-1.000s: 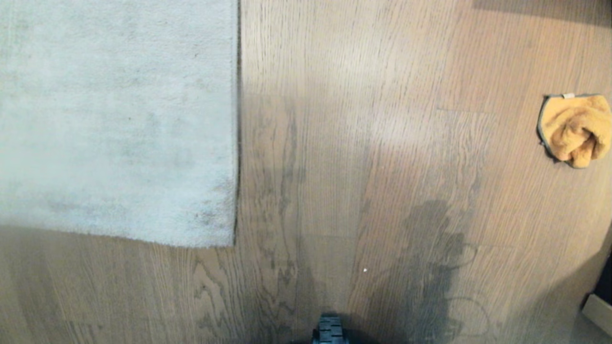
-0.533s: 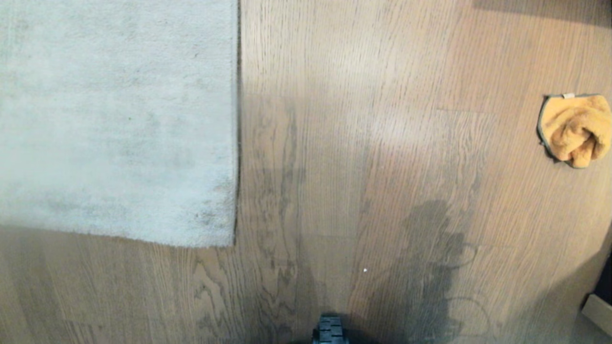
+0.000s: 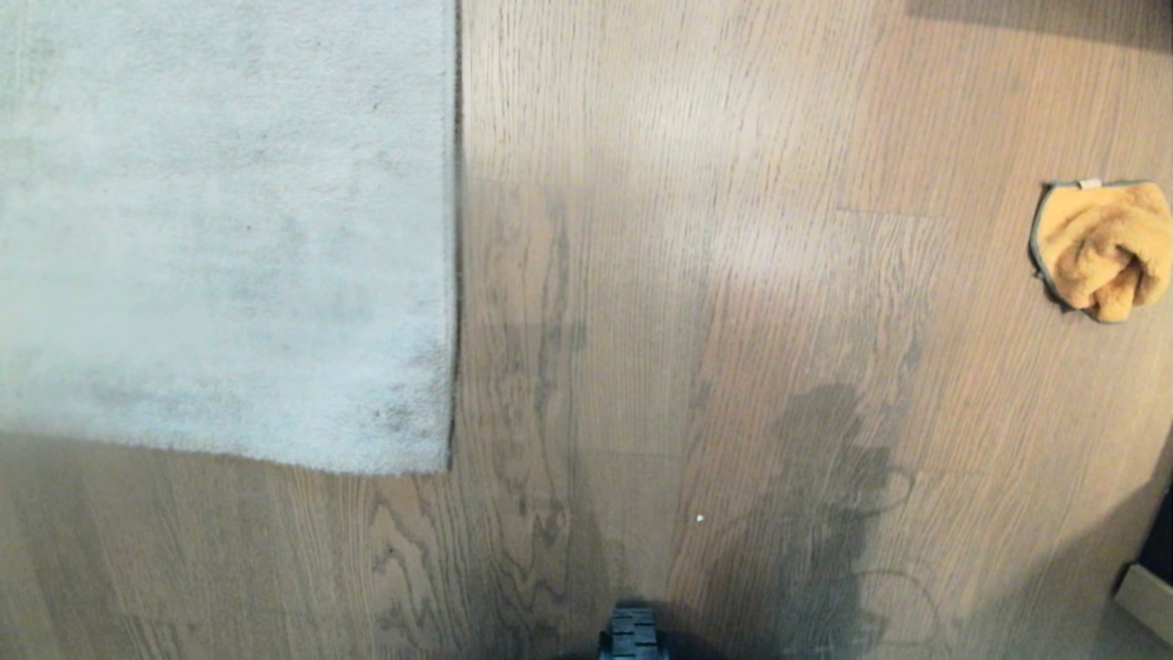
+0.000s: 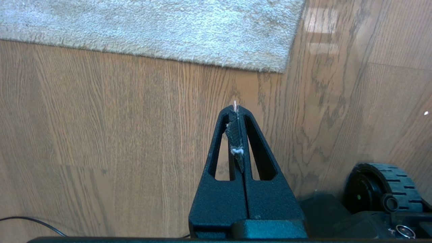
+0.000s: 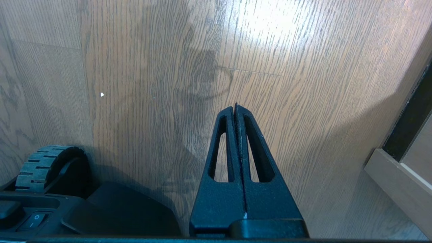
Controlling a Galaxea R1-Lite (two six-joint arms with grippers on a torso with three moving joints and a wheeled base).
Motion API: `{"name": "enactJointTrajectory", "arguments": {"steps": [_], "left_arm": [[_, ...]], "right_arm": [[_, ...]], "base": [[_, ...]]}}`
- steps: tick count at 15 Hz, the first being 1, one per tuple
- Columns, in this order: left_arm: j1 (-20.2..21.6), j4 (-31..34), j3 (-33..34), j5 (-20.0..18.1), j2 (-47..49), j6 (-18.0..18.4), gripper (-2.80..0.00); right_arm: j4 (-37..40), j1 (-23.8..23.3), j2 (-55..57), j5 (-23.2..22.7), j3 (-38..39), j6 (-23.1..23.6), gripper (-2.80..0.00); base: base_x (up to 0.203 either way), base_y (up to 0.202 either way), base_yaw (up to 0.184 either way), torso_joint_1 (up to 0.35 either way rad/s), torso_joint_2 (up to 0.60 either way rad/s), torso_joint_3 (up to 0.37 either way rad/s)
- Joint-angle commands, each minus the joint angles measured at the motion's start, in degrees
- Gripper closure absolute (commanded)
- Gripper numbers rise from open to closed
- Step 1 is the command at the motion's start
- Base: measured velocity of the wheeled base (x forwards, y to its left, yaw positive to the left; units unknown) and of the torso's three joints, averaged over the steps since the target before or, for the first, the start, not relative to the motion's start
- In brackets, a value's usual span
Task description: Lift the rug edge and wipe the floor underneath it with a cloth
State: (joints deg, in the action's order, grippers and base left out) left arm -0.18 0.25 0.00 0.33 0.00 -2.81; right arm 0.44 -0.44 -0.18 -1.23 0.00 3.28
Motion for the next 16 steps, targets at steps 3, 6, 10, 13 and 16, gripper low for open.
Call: {"name": "enactJointTrajectory", "arguments": {"steps": [3, 6, 10, 13, 16], "left_arm": [[0.01, 0.02, 0.0, 0.03, 0.0, -0.18, 0.0], [0.01, -0.07, 0.0, 0.11, 0.0, -1.59, 0.0], [0.01, -0.07, 0.0, 0.11, 0.0, -1.68, 0.0], [0.01, -0.07, 0.0, 0.11, 0.0, -1.68, 0.0], [0.01, -0.07, 0.0, 0.11, 0.0, -1.76, 0.0]], "right_arm": [[0.0, 0.0, 0.18, 0.0, 0.0, 0.06, 0.0], [0.0, 0.0, 0.18, 0.0, 0.0, 0.06, 0.0], [0.0, 0.0, 0.18, 0.0, 0.0, 0.06, 0.0], [0.0, 0.0, 0.18, 0.0, 0.0, 0.06, 0.0], [0.0, 0.0, 0.18, 0.0, 0.0, 0.0, 0.0]], "base": [[0.0, 0.0, 0.0, 0.0, 0.0, 0.0], [0.0, 0.0, 0.0, 0.0, 0.0, 0.0], [0.0, 0.0, 0.0, 0.0, 0.0, 0.0], [0.0, 0.0, 0.0, 0.0, 0.0, 0.0], [0.0, 0.0, 0.0, 0.0, 0.0, 0.0]]}}
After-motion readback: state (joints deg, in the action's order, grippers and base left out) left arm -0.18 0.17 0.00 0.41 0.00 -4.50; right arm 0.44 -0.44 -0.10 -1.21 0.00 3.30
